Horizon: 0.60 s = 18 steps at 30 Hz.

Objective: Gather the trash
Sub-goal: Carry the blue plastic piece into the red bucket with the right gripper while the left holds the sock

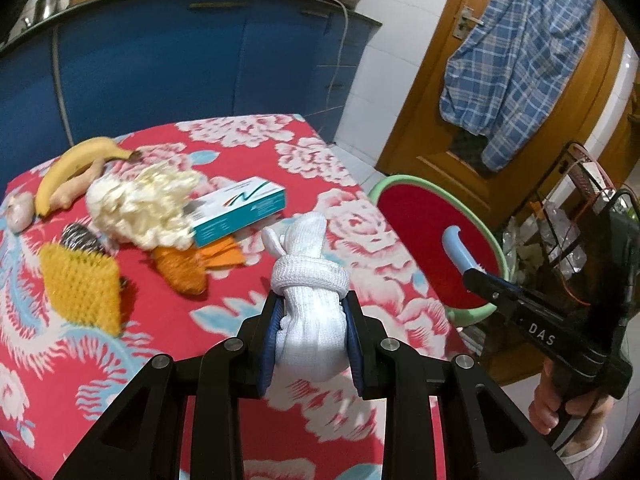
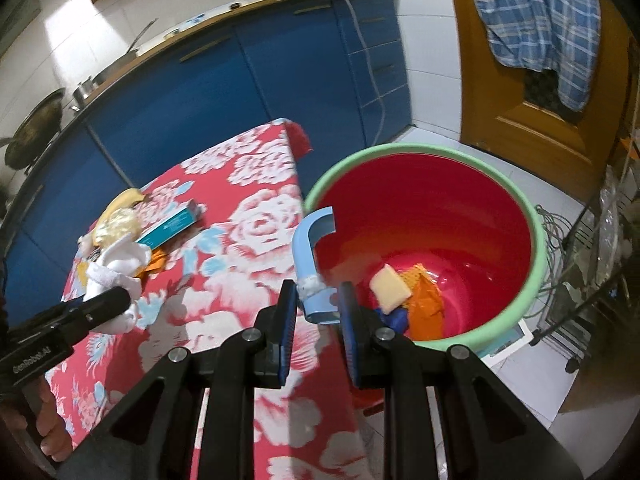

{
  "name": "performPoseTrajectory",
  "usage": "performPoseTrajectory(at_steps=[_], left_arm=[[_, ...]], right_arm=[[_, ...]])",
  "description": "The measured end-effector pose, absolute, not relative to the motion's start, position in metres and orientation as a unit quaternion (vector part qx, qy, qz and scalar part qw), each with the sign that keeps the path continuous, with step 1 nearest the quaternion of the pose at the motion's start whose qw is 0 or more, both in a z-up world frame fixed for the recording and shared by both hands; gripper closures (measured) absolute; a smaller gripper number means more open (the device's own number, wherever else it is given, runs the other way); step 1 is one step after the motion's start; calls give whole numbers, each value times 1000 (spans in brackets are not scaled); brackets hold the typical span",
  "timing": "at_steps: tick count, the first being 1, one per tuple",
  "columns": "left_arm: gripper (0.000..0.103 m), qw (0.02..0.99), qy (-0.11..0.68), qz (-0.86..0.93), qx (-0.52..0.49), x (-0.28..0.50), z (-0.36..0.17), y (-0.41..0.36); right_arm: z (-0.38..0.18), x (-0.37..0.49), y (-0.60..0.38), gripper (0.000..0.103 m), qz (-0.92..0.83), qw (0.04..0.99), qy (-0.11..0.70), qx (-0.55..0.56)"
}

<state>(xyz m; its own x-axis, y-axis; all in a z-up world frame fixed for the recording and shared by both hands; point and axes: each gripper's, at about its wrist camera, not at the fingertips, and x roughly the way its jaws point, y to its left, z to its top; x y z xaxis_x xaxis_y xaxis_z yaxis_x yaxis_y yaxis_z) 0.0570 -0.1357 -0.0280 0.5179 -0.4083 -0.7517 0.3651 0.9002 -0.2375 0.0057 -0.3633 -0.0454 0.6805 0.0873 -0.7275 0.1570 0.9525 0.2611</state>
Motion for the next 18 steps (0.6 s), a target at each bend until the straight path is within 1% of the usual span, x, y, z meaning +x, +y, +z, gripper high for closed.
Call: performPoseTrajectory(at_steps=[18], left_arm=[[73,860,436,-264,5,70,-24,-197]], right_arm=[[-60,3,-412,78,-72,893,404,183]])
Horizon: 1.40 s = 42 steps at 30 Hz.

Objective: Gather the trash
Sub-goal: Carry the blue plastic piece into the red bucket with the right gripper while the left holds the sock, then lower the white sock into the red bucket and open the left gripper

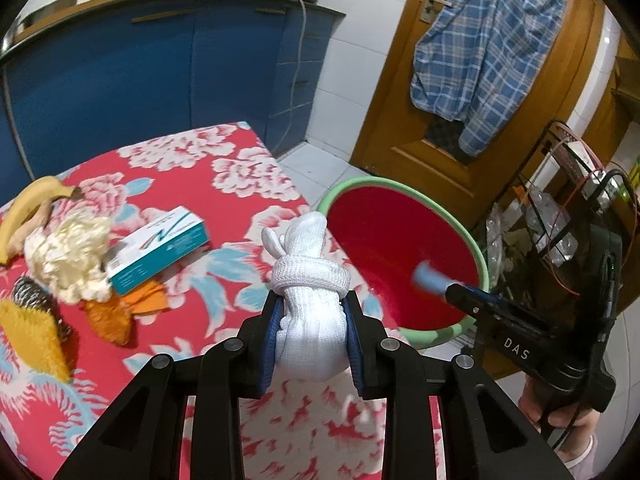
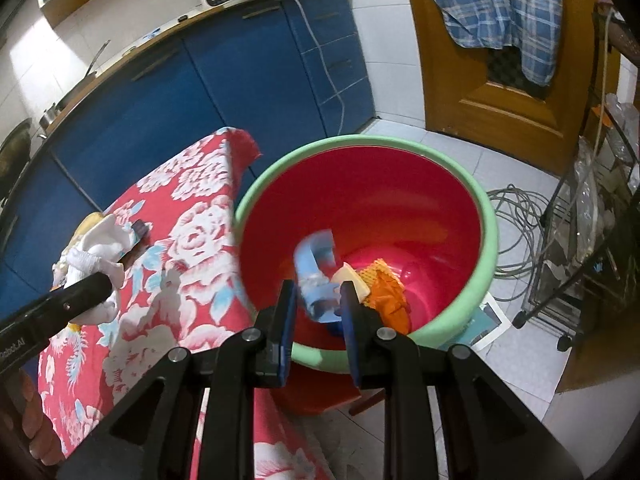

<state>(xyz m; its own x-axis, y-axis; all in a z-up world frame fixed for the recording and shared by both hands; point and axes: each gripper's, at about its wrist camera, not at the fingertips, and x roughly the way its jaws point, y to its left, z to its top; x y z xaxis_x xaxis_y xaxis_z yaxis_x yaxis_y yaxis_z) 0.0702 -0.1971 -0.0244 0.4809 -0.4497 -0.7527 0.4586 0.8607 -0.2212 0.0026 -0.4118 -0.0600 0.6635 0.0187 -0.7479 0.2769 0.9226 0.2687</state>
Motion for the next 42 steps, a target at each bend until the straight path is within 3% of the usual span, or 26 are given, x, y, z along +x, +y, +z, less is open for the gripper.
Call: performPoseTrajectory(at_steps=[18,25,28,42], left_arm=[[73,841,445,-305,30,82,-39,-259],[66,839,442,-314,54,89,-44,-281],[59,840,441,-311,56,90,-45,-284],[59,845,446,-293,30,86,-41,-257]], right_arm=[[-57,-21,-435,75,-92,893,391,200],[-60,-31,-444,75,-102,890,390,211],[-60,-32,-447,75,-103,890,391,213],[-55,-31,-436,74,-90,894,387,207]])
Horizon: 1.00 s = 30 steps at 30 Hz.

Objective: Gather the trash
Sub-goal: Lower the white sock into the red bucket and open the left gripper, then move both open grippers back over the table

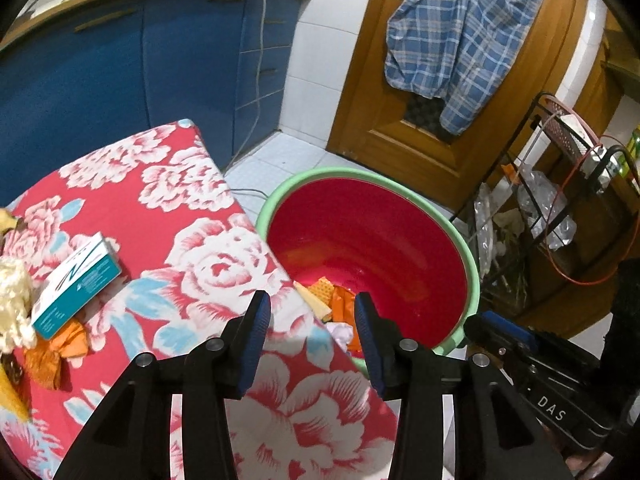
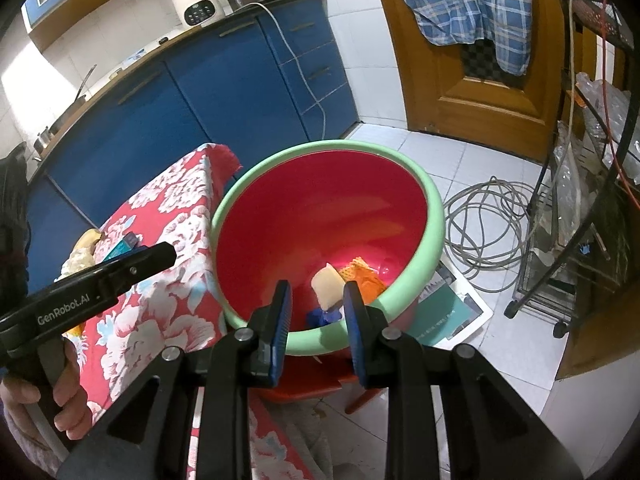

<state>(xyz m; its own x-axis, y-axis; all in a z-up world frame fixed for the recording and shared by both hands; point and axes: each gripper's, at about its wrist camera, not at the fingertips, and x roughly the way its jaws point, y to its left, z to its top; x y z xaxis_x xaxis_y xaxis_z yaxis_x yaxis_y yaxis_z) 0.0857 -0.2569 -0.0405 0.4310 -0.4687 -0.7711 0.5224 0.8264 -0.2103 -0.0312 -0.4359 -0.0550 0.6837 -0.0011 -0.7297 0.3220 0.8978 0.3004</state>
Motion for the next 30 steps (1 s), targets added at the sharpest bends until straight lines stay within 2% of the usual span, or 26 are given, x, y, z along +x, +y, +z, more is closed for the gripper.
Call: performPoseTrajectory(at_steps=[17,21,30], left_arm=[[58,872,438,-218,-13,76,-28,-173],[52,879,436,-191,-22,76,-27,-148],[50,893,429,-131,-40,76,-27,-93]], right_arm=[[-39,-20,-386,64,-41,904,385,183],[-35,-15,-370,62,-27,906,384,175],[-31,-5,-336,59,4,908,388,159]])
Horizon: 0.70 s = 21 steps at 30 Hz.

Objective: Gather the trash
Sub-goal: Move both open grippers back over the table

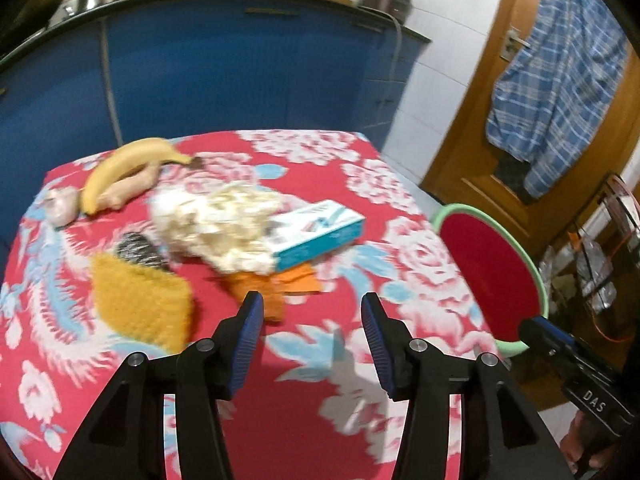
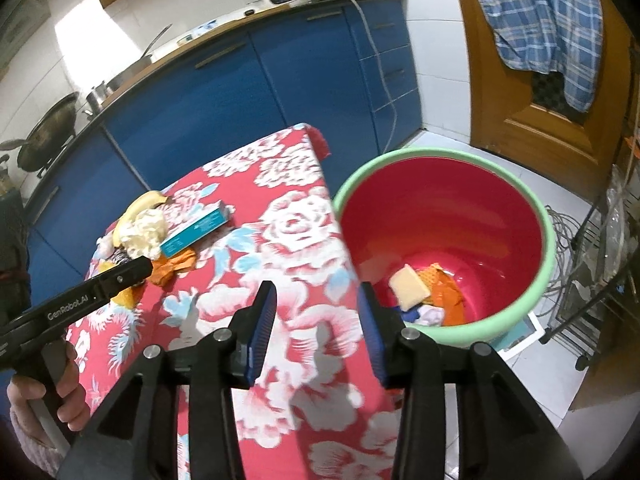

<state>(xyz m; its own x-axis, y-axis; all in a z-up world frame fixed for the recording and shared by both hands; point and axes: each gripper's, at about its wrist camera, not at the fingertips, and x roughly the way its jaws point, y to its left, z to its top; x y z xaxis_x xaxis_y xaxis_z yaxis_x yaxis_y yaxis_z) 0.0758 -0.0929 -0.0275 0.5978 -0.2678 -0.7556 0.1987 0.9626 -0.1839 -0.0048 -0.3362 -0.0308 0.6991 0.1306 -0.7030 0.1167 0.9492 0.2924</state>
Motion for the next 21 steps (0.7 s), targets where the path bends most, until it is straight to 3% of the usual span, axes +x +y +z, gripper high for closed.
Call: performPoseTrajectory(at_steps=[6,10,21], left_arm=[[44,900,423,-90,-48,76,-29,-57],[31,902,423,-67,-56,79,-32,-37],[31,902,428,-16,-58,90,-49,2]], right_arm=[[-29,3,-314,57,22,907,394,148],[-28,9,-300,56,30,907,398,137],[-29,27,-270,54,51,901,413,120]])
